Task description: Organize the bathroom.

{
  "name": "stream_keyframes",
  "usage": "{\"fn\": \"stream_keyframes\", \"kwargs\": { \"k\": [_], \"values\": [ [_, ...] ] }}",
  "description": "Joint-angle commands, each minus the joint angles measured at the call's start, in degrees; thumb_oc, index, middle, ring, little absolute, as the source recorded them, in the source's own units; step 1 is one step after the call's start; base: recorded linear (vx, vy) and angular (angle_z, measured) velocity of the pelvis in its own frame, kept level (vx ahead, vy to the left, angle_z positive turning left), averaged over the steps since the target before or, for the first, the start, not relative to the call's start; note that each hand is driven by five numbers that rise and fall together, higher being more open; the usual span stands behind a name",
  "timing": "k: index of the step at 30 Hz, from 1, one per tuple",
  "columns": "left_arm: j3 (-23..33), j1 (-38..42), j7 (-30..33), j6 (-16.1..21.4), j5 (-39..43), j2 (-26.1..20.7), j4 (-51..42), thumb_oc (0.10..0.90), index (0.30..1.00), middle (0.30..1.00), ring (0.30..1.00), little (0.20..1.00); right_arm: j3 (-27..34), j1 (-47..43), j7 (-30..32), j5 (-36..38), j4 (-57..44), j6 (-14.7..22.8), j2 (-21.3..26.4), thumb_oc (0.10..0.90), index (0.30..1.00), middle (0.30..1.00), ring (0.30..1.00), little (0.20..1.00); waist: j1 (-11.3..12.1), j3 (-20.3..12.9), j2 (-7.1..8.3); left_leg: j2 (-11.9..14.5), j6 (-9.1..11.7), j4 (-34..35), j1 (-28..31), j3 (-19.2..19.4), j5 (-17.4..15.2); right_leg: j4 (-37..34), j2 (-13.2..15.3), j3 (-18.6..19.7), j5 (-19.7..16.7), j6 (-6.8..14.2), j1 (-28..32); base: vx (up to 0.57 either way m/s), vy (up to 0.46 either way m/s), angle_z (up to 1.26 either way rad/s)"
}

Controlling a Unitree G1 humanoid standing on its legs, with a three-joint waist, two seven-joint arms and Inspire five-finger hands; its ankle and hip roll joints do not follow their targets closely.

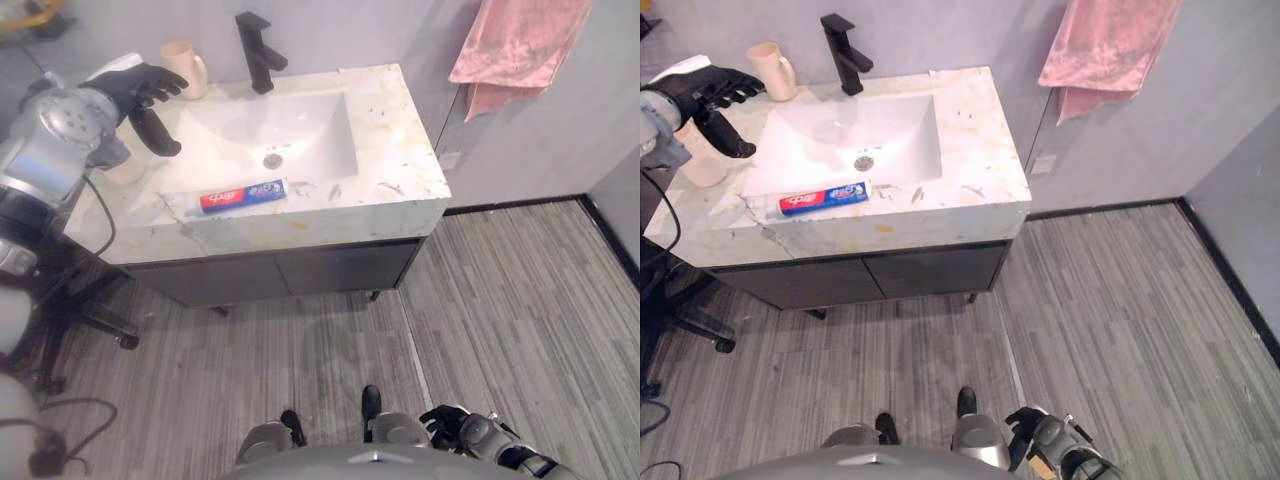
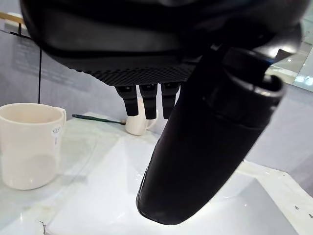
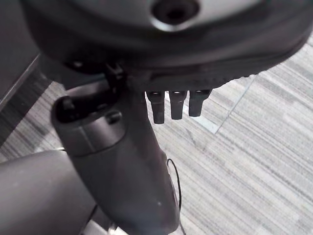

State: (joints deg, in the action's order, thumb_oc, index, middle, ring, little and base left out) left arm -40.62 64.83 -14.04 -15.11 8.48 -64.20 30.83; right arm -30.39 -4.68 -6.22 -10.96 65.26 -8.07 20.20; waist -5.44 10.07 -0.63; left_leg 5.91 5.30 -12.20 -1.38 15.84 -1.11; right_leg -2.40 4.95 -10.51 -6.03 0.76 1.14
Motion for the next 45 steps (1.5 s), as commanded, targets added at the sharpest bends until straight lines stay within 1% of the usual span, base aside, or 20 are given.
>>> {"fn": "stream_keyframes", "kwargs": {
  "k": [1,2,5,6,7,8,9,10,12,15,17,19,22,25,27,31,34,37,39,45],
  "values": [
    [4.8,9.9,3.6,1.1,-1.6,-5.6,0.8,0.800,0.900,0.900,0.900,0.900,0.7,0.3,0.7,-1.9,2.1,-0.4,4.0,0.800,0.900,0.900,0.900,0.900,-2.1,-1.6,-1.19,3.1,-0.9,1.4,3.1,4.6,4.1,-2.2,-2.0,1.4,3.3,3.3,1.4,-0.12,0.142,0.41],
    [4.5,10.7,3.0,1.9,-1.4,-6.1,1.5,0.800,0.900,0.900,0.900,0.900,0.9,0.5,0.5,-2.5,2.7,-0.3,4.6,0.800,0.900,0.900,0.900,0.900,-2.2,-2.2,-1.33,3.0,-0.6,3.4,4.5,4.7,3.9,-2.5,-1.2,1.1,3.3,3.9,1.3,-0.05,0.129,0.36],
    [3.8,11.9,2.9,2.5,-1.6,-5.8,2.6,0.800,0.900,0.900,0.900,0.900,1.3,0.4,0.2,-2.2,3.0,-0.8,5.2,0.800,0.900,0.900,0.900,0.900,-2.8,-2.9,-1.95,2.7,0.3,3.3,5.7,5.6,4.6,-2.6,-1.0,0.8,3.3,4.0,1.0,-0.04,0.117,0.12],
    [3.5,12.6,2.6,2.2,-1.6,-5.9,2.7,0.800,0.900,0.900,0.900,0.900,1.5,0.4,-0.2,-2.8,3.0,-0.9,5.2,0.800,0.900,0.900,0.900,0.900,-2.8,-3.2,-2.18,1.7,0.0,4.4,6.3,5.9,3.6,-2.5,-0.6,0.4,3.2,4.4,0.9,-0.04,0.108,0.17],
    [3.0,13.1,2.6,2.1,-1.6,-5.8,2.8,0.800,0.900,0.900,0.900,0.900,1.5,0.7,-0.4,-3.1,3.0,-0.7,5.3,0.800,0.900,0.900,0.900,0.900,-3.1,-3.3,-2.51,1.7,0.0,5.3,6.4,6.7,3.7,-2.6,-0.6,0.3,3.1,4.6,0.8,0.04,0.152,0.17],
    [2.5,13.7,2.9,1.8,-1.7,-5.4,2.9,0.800,0.900,0.900,0.900,0.900,1.6,1.0,-0.5,-3.1,3.1,-0.7,5.4,0.800,0.900,0.900,0.900,0.900,-3.6,-3.8,-3.15,1.3,0.3,7.1,8.0,7.9,1.7,-2.6,-0.1,-0.2,3.9,5.5,0.9,-0.02,0.111,0.14],
    [2.1,14.1,2.7,2.1,-1.3,-5.7,3.1,0.800,0.900,0.900,0.900,0.900,1.2,1.0,-0.5,-2.3,3.0,-0.9,5.4,0.800,0.900,0.900,0.900,0.900,-3.6,-3.8,-3.07,0.5,-0.7,8.6,7.8,8.4,1.8,-2.6,0.4,-0.8,2.6,5.5,0.1,-0.04,0.108,0.12],
    [1.5,14.5,3.0,2.0,-1.5,-5.9,3.0,0.800,0.900,0.900,0.900,0.900,1.2,0.8,-0.9,-2.1,2.8,-1.1,5.3,0.800,0.900,0.900,0.900,0.900,-3.3,-3.6,-3.34,0.1,-0.9,10.0,7.9,7.9,1.8,-2.6,0.7,-1.0,2.0,6.0,-0.2,-0.12,0.042,0.19],
    [1.2,14.9,3.4,2.0,-1.5,-6.1,3.2,0.800,0.900,0.900,0.900,0.900,0.8,0.5,-1.4,-2.7,2.2,-1.3,4.9,0.800,0.900,0.900,0.900,0.900,-3.3,-3.1,-3.44,-0.7,-1.3,12.3,8.6,8.1,0.7,-2.6,1.4,-1.7,1.2,6.9,-0.9,-0.06,0.041,0.09],
    [1.0,15.2,3.6,3.2,-2.1,-6.7,4.1,0.800,0.900,0.900,0.900,0.900,-0.1,0.7,-1.0,-2.8,1.3,-2.0,4.6,0.800,0.900,0.900,0.900,0.900,-3.7,-2.3,-4.12,-1.9,-1.6,15.8,9.6,6.4,1.0,-2.6,1.3,-1.0,0.0,8.0,-2.4,-0.07,0.024,-0.07],
    [-0.5,16.6,3.8,4.5,-1.9,-6.8,5.3,0.800,0.900,0.900,0.900,0.900,-0.3,0.8,-1.1,-3.8,0.9,-2.1,4.6,0.800,0.900,0.900,0.900,0.900,-4.3,-1.7,-4.37,-2.2,-1.7,16.5,10.3,6.5,0.6,-2.6,1.2,-0.8,-0.4,8.4,-3.1,-0.08,-0.003,-0.09],
    [-1.7,17.5,2.7,4.8,0.5,-6.4,6.2,0.800,0.900,0.900,0.900,0.900,-0.5,1.1,-1.0,-4.7,0.9,-2.2,4.6,0.800,0.900,0.900,0.900,0.900,-4.8,-1.8,-4.50,-2.8,-2.1,16.5,10.7,6.8,0.2,-2.6,1.0,-0.2,-0.4,8.4,-3.2,-0.04,-0.001,-0.06],
    [-2.2,17.3,-1.4,3.3,6.1,-5.8,6.2,0.800,0.900,0.900,0.900,0.900,-0.2,1.1,-0.8,-5.5,1.1,-2.8,4.3,0.800,0.900,0.900,0.900,0.900,-5.0,-2.2,-4.57,-3.2,-2.5,15.7,11.1,7.6,-0.5,-2.6,0.9,0.1,-0.1,8.3,-2.9,-0.01,0.008,-0.11],
    [-0.4,14.3,-3.4,2.1,8.8,-4.5,5.2,0.800,0.900,0.900,0.900,0.900,-0.4,1.1,-0.6,-5.8,1.2,-3.6,3.8,0.800,0.900,0.900,0.900,0.900,-4.7,-2.9,-4.53,-3.3,-2.7,15.5,11.2,7.4,-0.6,-2.6,0.6,0.5,0.3,8.1,-2.1,0.01,0.007,-0.07],
    [0.6,13.3,-3.5,1.8,8.5,-3.6,5.1,0.800,0.900,0.900,0.900,0.900,-0.4,0.9,-0.8,-5.8,1.3,-3.9,3.7,0.800,0.900,0.900,0.900,0.900,-4.7,-3.1,-4.40,-3.2,-2.7,15.4,11.2,7.5,-0.6,-2.6,0.7,0.6,0.4,8.1,-1.9,0.01,0.003,-0.04],
    [3.8,8.6,-0.8,2.3,6.6,-1.2,5.2,0.800,0.900,0.900,0.900,0.900,-0.7,0.6,-1.7,-7.0,1.9,-4.7,2.8,0.800,0.900,0.900,0.900,0.900,-4.6,-3.7,-3.95,-3.1,-2.9,14.3,11.5,8.3,-1.3,-2.6,0.8,0.5,0.4,8.1,-1.5,0.01,0.006,-0.05],
    [4.8,7.2,-0.4,2.6,6.3,-0.7,5.1,0.800,0.900,0.900,0.900,0.900,-0.9,0.7,-2.0,-7.5,2.3,-5.2,2.2,0.800,0.900,0.900,0.900,0.900,-4.5,-4.1,-3.71,-3.2,-3.1,14.2,11.5,8.4,-1.5,-2.6,0.8,0.4,0.5,8.1,-1.2,0.01,0.005,-0.04],
    [5.5,6.3,-0.8,1.3,5.9,-0.4,4.4,0.800,0.900,0.900,0.900,0.900,-1.0,0.9,-2.2,-7.7,2.7,-5.6,2.0,0.800,0.900,0.900,0.900,0.900,-4.4,-4.3,-3.53,-3.2,-3.3,14.0,11.4,8.4,-1.6,-2.6,0.9,0.5,0.6,8.0,-1.0,0.00,0.000,0.00],
    [6.0,5.2,-2.1,-0.2,5.4,-0.1,4.0,0.800,0.900,0.900,0.900,0.900,-0.9,1.2,-1.9,-8.1,3.1,-6.2,1.8,0.800,0.900,0.900,0.900,0.900,-4.3,-4.4,-3.37,-3.3,-3.4,13.7,11.3,8.4,-1.8,-2.6,1.0,0.5,0.5,8.1,-0.9,0.00,0.000,0.00],
    [6.5,3.5,-2.2,-0.6,4.3,0.7,4.4,0.800,0.900,0.900,0.900,0.900,-0.9,1.5,-1.4,-9.3,3.4,-7.3,1.6,0.800,0.900,0.900,0.900,0.900,-4.2,-4.5,-3.05,-3.6,-3.8,13.5,11.3,8.3,-2.1,-2.6,1.0,0.6,0.6,8.1,-0.6,0.00,0.000,0.00]
  ]
}}
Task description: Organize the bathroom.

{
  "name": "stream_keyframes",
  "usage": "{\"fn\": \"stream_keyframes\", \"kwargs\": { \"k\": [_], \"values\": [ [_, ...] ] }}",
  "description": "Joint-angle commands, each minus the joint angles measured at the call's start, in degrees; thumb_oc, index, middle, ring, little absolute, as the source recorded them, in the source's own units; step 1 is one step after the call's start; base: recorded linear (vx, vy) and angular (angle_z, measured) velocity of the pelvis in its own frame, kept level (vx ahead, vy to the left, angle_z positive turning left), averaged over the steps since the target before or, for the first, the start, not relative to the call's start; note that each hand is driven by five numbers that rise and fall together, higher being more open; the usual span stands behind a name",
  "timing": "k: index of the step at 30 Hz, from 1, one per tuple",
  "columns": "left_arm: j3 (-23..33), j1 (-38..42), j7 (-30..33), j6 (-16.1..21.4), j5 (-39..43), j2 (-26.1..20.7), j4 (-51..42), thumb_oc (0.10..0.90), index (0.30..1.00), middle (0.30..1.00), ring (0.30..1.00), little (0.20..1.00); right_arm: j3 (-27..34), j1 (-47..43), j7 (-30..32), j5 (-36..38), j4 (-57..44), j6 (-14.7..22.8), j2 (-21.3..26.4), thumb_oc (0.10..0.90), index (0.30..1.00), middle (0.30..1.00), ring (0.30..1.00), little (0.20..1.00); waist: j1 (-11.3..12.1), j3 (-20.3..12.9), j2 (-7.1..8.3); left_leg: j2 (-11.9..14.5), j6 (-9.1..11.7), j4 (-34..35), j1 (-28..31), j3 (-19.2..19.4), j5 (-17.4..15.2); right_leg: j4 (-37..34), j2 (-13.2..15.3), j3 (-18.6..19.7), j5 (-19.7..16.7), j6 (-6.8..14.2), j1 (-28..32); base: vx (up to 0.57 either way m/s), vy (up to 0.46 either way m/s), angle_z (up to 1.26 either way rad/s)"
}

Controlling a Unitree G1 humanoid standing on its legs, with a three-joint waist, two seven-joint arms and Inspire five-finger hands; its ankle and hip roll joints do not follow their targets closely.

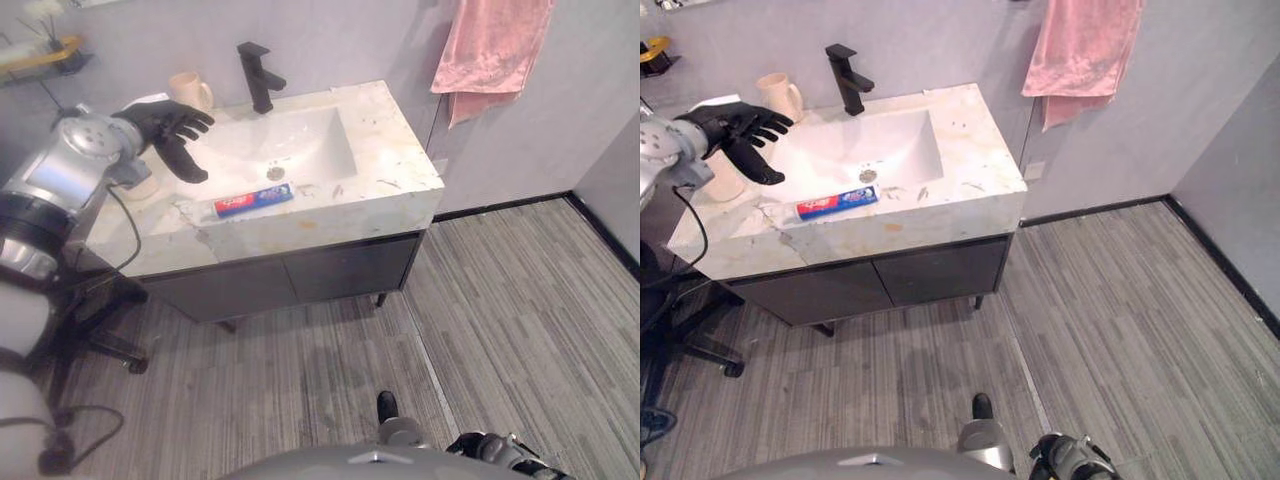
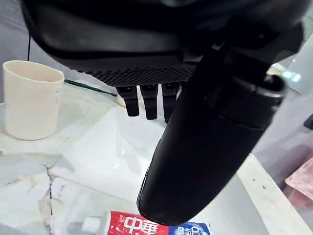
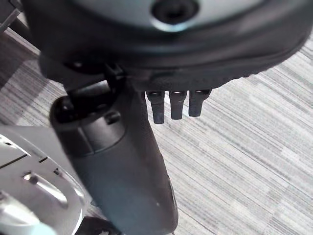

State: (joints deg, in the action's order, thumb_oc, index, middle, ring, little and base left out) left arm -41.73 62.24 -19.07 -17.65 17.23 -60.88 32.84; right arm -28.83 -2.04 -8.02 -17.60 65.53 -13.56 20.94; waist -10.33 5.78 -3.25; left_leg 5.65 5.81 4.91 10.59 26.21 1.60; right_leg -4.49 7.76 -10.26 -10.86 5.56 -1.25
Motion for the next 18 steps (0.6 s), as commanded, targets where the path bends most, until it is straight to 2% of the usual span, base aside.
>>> {"fn": "stream_keyframes", "kwargs": {
  "k": [1,7,18],
  "values": [
    [7.7,5.6,2.5,1.7,-4.8,-2.5,2.7,0.800,0.900,0.900,0.900,0.900,-2.3,-0.9,0.4,-3.4,3.3,-2.2,0.9,0.800,0.900,0.900,0.900,0.900,0.7,-0.3,-0.31,-3.4,-4.4,-3.6,-0.6,-2.1,-4.9,-0.5,-1.9,0.5,5.5,3.3,1.9,0.03,0.014,0.00],
    [7.8,4.3,1.9,1.3,-6.0,-1.9,3.2,0.800,0.900,0.900,0.900,0.900,-2.7,-0.7,1.0,-4.1,3.0,-3.7,0.8,0.800,0.900,0.900,0.900,0.900,0.7,-0.3,-0.21,-3.5,-4.5,-3.7,-0.9,-2.2,-5.0,-0.5,-1.8,0.5,5.6,3.3,2.0,0.01,0.002,0.00],
    [8.3,1.3,1.6,0.8,-8.2,-0.5,3.3,0.800,0.900,0.900,0.900,0.900,-2.6,-0.9,0.5,-8.1,3.4,-9.2,0.8,0.800,0.900,0.900,0.900,0.900,0.9,-0.6,0.15,-3.7,-4.6,-2.9,-0.6,-1.7,-4.7,-0.5,-1.8,0.2,5.5,3.6,1.9,0.00,0.000,0.00]
  ]
}}
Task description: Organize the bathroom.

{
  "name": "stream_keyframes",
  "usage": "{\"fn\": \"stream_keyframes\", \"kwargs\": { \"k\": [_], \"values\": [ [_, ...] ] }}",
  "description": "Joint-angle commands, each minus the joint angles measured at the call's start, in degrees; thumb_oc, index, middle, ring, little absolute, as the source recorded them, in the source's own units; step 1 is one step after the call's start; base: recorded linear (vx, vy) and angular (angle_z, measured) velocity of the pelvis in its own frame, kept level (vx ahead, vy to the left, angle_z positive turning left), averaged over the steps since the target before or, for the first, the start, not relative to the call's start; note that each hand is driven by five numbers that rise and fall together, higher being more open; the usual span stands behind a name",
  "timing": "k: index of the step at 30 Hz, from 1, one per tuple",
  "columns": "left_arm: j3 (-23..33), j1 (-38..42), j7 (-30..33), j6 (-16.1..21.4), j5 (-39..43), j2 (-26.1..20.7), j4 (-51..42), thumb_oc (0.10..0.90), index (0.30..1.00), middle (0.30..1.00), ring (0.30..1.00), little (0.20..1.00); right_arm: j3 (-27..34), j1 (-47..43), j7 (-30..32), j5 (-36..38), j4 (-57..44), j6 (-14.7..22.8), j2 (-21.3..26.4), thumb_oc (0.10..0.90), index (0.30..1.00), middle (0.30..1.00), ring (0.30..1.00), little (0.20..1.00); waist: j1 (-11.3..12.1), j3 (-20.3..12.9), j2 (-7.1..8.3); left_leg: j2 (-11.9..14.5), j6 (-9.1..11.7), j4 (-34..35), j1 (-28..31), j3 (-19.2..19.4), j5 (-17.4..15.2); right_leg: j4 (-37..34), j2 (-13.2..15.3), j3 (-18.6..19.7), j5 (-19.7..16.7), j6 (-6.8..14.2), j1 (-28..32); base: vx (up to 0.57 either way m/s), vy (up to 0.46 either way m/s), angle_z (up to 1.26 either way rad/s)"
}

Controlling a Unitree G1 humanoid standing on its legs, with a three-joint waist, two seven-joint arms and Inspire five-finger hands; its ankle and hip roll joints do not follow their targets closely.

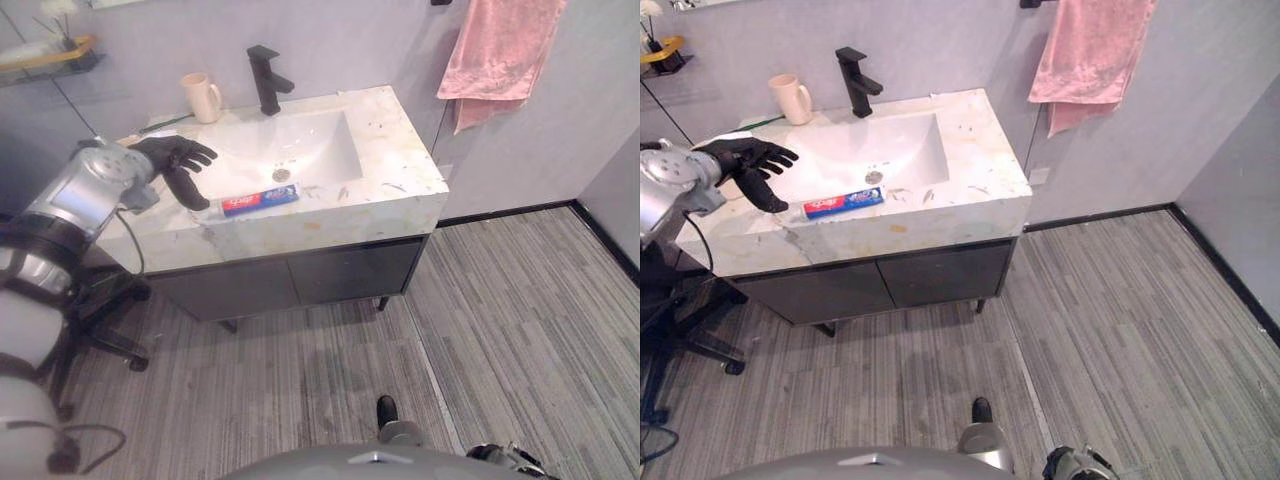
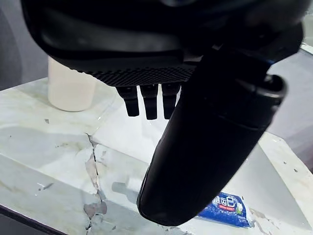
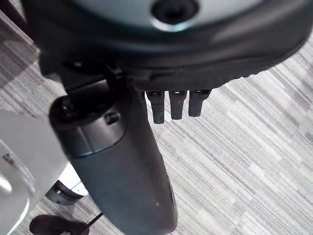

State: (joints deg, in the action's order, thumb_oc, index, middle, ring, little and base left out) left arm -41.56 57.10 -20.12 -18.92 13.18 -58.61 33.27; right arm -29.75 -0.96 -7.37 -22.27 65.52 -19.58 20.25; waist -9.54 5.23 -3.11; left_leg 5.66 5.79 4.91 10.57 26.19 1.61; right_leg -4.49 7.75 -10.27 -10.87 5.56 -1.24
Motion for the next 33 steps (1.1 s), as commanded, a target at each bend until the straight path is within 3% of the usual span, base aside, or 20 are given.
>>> {"fn": "stream_keyframes", "kwargs": {
  "k": [1,26,33],
  "values": [
    [8.2,6.0,3.0,1.9,-4.5,-2.6,2.9,0.800,0.900,0.900,0.900,0.900,-1.8,-2.0,-0.3,-3.8,3.6,-3.7,1.5,0.800,0.900,0.900,0.900,0.900,0.1,-0.1,0.06,-3.8,-4.7,-2.9,-0.6,-1.5,-4.8,-0.5,-1.8,0.2,5.4,3.6,1.8,0.00,0.000,0.00],
    [10.2,1.0,2.9,0.5,-7.1,0.1,2.6,0.800,0.900,0.900,0.900,0.900,-1.7,-1.3,0.3,-6.7,4.7,-6.9,1.2,0.800,0.900,0.900,0.900,0.900,-0.4,-0.2,0.17,-3.8,-5.0,-2.8,-0.6,-0.8,-4.8,-0.5,-1.9,1.5,5.0,3.8,1.2,0.00,0.000,-0.01],
    [10.7,-1.0,3.4,2.1,-8.1,0.9,2.6,0.800,0.900,0.900,0.900,0.900,-1.7,-1.3,1.1,-6.8,6.1,-6.3,0.9,0.800,0.900,0.900,0.900,0.900,-0.5,0.0,-0.15,-3.8,-5.1,-3.1,-0.7,-0.8,-5.0,-0.5,-1.9,1.7,5.0,3.7,1.2,0.01,0.004,0.00]
  ]
}}
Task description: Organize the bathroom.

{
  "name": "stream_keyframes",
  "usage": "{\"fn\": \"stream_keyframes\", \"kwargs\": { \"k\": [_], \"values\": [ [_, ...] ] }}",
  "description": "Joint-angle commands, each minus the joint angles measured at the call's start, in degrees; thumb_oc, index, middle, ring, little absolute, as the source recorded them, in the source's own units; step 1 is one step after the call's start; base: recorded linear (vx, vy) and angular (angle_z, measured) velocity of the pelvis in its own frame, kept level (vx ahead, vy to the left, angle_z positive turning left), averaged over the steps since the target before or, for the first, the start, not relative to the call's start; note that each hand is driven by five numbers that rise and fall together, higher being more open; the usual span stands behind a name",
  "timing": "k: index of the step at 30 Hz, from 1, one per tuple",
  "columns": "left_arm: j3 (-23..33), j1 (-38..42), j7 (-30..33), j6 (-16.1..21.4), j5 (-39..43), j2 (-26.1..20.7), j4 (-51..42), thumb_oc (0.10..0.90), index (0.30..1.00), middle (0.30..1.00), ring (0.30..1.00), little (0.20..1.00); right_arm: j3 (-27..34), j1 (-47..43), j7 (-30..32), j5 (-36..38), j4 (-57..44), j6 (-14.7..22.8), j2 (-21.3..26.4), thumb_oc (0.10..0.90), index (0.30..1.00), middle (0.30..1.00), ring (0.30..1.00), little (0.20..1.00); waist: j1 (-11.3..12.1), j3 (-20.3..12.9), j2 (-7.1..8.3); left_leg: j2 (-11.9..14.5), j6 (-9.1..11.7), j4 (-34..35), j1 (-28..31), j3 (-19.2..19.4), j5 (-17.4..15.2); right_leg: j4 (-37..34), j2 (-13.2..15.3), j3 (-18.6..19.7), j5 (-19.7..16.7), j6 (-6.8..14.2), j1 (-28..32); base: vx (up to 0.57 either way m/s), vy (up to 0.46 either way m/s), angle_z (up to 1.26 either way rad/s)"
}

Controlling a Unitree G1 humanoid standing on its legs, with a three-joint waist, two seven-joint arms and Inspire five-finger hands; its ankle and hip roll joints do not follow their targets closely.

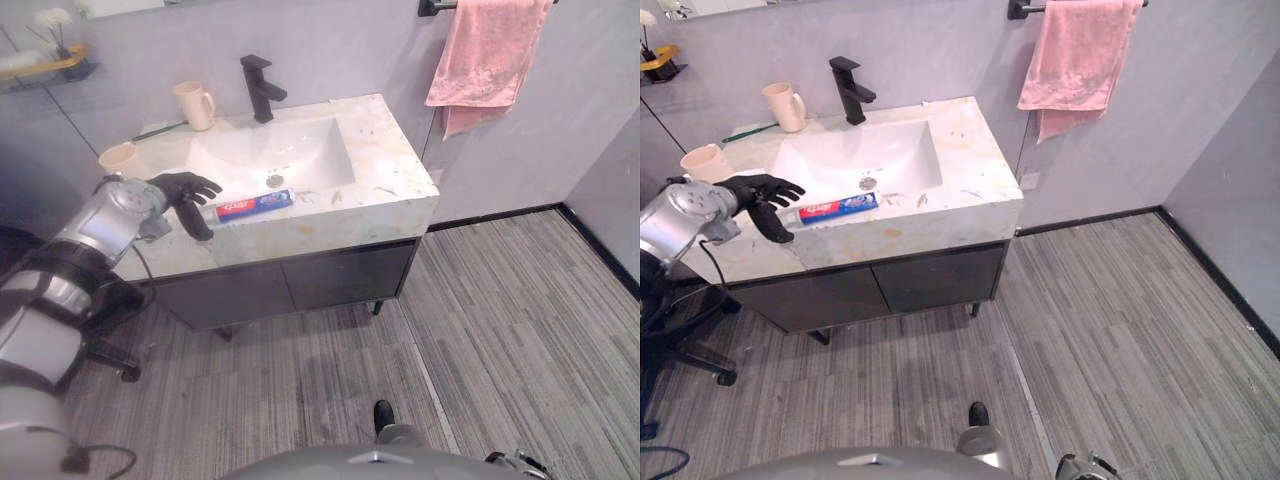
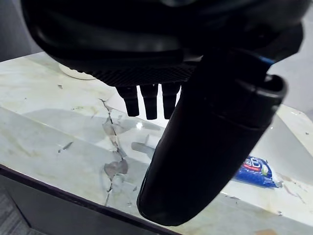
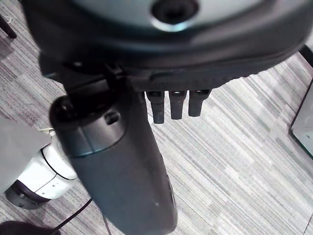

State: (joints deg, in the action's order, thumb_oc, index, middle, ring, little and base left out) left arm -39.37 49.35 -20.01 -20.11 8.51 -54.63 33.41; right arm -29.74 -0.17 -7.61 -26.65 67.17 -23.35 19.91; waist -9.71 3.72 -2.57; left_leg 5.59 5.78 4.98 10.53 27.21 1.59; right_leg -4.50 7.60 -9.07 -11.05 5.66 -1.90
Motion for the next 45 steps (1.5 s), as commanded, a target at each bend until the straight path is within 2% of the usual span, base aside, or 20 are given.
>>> {"fn": "stream_keyframes", "kwargs": {
  "k": [1,11,17,21,28,45],
  "values": [
    [8.7,6.1,4.0,3.5,-3.4,-2.9,1.9,0.800,0.900,0.900,0.900,0.900,-1.8,-2.0,1.6,-2.6,4.9,-2.3,1.0,0.800,0.900,0.900,0.900,0.900,-0.4,1.6,-0.84,-3.7,-5.1,-3.0,-0.6,-1.9,-4.9,-0.5,-1.8,0.6,5.3,3.6,1.8,0.05,0.021,0.00],
    [9.4,4.0,5.5,4.4,-3.6,-1.8,-1.2,0.800,0.900,0.900,0.900,0.900,-1.8,-1.7,2.9,-2.7,7.3,-1.4,0.3,0.800,0.900,0.900,0.900,0.900,-0.5,1.5,-1.29,-3.9,-5.1,-3.2,-0.7,-2.1,-5.0,-0.5,-1.9,1.4,5.4,3.4,2.0,0.02,0.007,0.00],
    [9.8,4.1,8.4,6.2,-3.5,-0.7,-4.6,0.800,0.900,0.900,0.900,0.900,-1.9,-1.5,3.1,-3.6,7.8,-0.9,0.6,0.800,0.900,0.900,0.900,0.900,-1.0,1.7,-1.46,-3.9,-5.1,-3.1,-0.8,-2.4,-4.9,-0.5,-2.1,2.1,5.5,3.3,1.9,0.00,0.000,0.00],
    [10.6,4.4,8.2,3.9,-3.7,-0.4,-7.6,0.800,0.900,0.900,0.900,0.900,-2.0,-1.5,3.2,-3.3,8.2,-0.8,0.7,0.800,0.900,0.900,0.900,0.900,-1.0,1.7,-1.51,-3.8,-5.0,-3.0,-0.7,-2.5,-4.9,-0.5,-2.1,2.2,5.6,3.2,2.0,0.02,0.006,-0.06],
    [10.6,4.1,7.5,2.8,-4.6,0.0,-7.4,0.800,0.900,0.900,0.900,0.900,-1.8,-1.4,3.8,-2.6,8.6,-0.3,0.8,0.800,0.900,0.900,0.900,0.900,-1.0,1.7,-1.70,-3.7,-4.9,-3.3,-0.8,-2.6,-4.9,-0.5,-2.0,2.3,5.7,3.2,2.2,0.00,0.001,-0.01],
    [10.4,4.0,6.9,4.1,-6.9,-1.4,-5.2,0.800,0.900,0.900,0.900,0.900,-1.3,-1.6,3.9,-0.3,9.0,0.1,1.1,0.800,0.900,0.900,0.900,0.900,0.0,2.6,-2.13,-3.8,-4.5,-3.2,-1.7,-3.6,-4.2,-0.5,-1.7,0.9,6.1,2.9,2.5,0.00,-0.001,0.01]
  ]
}}
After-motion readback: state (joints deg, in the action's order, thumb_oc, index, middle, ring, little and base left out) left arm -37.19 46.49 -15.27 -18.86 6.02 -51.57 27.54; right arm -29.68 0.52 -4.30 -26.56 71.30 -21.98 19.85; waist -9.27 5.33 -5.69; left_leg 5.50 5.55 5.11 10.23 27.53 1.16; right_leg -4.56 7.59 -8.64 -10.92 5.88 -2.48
